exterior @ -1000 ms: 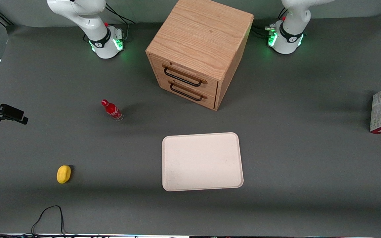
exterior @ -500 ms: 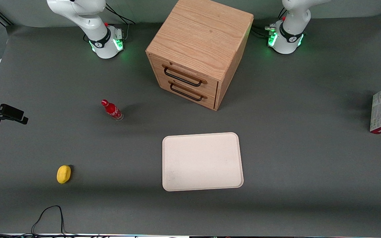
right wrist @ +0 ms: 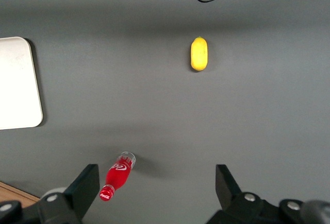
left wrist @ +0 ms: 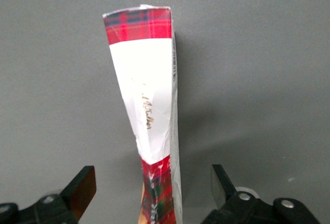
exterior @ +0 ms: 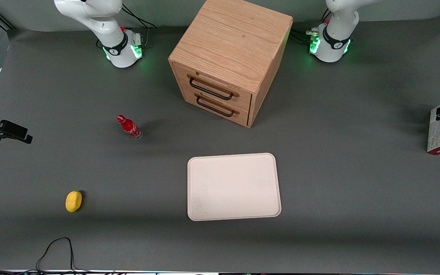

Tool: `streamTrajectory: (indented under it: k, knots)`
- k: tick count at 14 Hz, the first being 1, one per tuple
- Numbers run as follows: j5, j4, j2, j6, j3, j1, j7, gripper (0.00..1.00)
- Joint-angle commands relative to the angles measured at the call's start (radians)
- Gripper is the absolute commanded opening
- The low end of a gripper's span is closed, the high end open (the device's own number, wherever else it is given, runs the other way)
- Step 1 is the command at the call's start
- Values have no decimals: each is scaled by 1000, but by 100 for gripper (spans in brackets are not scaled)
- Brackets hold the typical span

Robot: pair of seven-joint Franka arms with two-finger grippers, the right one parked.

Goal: Place red cookie box on tray
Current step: 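Close the left gripper on the cookie box and lift it, then carry the held cookie box over the white tray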

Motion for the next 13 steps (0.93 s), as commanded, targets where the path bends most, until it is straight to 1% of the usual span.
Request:
streamTrajectory:
  k: [1, 2, 3, 4, 5, 10, 13]
  knots:
    - [-41, -5, 11, 15, 3, -1, 39, 87]
    - [-52, -3, 15, 15, 3, -1, 44, 71]
    - [-58, -3, 19, 15, 2, -1, 44, 50]
    - [-58, 0, 21, 14, 2, -4, 42, 24]
    - [-58, 3, 21, 12, 3, -7, 42, 0]
    - [-61, 18, 15, -9, 3, -23, 35, 0]
    - [-61, 61, 10, -64, 3, -32, 32, 0]
